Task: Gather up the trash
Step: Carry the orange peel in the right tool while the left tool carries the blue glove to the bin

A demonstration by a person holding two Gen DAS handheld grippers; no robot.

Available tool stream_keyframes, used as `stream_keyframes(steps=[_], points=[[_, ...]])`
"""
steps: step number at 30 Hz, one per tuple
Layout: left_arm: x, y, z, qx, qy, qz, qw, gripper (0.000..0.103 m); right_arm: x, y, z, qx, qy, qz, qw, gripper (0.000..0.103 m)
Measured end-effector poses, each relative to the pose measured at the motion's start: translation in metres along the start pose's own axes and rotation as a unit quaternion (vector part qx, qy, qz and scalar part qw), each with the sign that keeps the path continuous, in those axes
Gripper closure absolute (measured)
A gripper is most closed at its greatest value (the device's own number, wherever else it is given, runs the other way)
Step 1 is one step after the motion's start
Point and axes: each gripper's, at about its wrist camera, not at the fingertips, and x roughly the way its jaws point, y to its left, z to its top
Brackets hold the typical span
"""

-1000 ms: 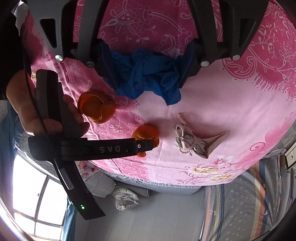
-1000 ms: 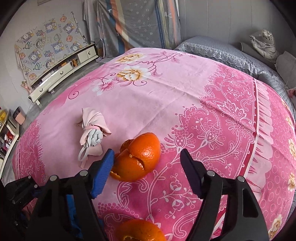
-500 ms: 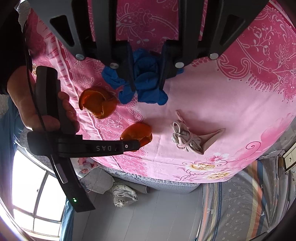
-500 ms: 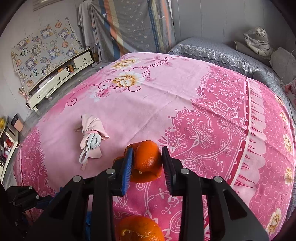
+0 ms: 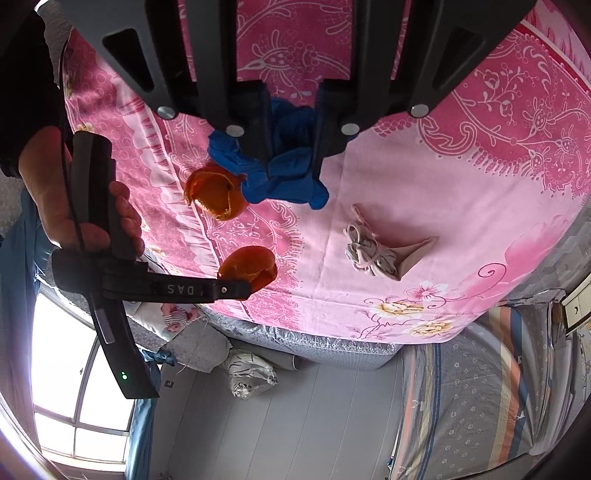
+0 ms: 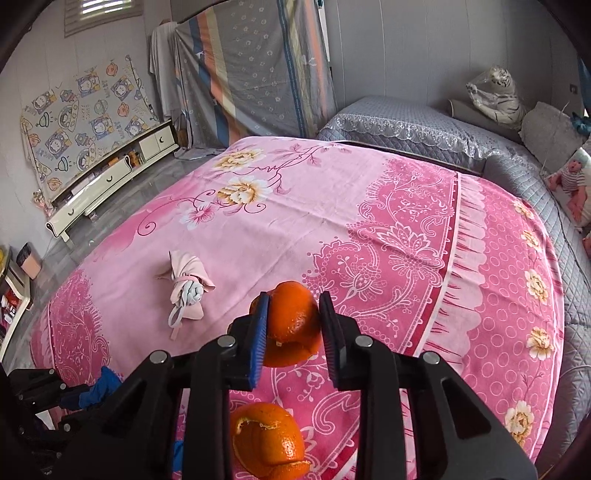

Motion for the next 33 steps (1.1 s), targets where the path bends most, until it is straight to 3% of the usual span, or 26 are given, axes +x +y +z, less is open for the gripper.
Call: stream_keyframes(steps=[10, 19, 33], points=[[-0.020, -0.015, 0.010, 0.014, -0.024, -0.001, 0.9996, 0.087, -0.049, -0.015, 0.001, 0.008, -0.047, -0.032, 0.998, 0.078], [-0.033, -0.040, 0.025, 0.033, -0.046, -0.008, 0.9984, 0.087, -0.101, -0.053, -0.007, 0.035, -0.087, -0.065, 0.993, 0.078], [-0.020, -0.123, 0.044, 0.085, -0.048, -0.059, 0.9934, 0.087, -0.180, -0.129, -0.055, 0.080, -0.119, -0.145, 0.979, 0.078]])
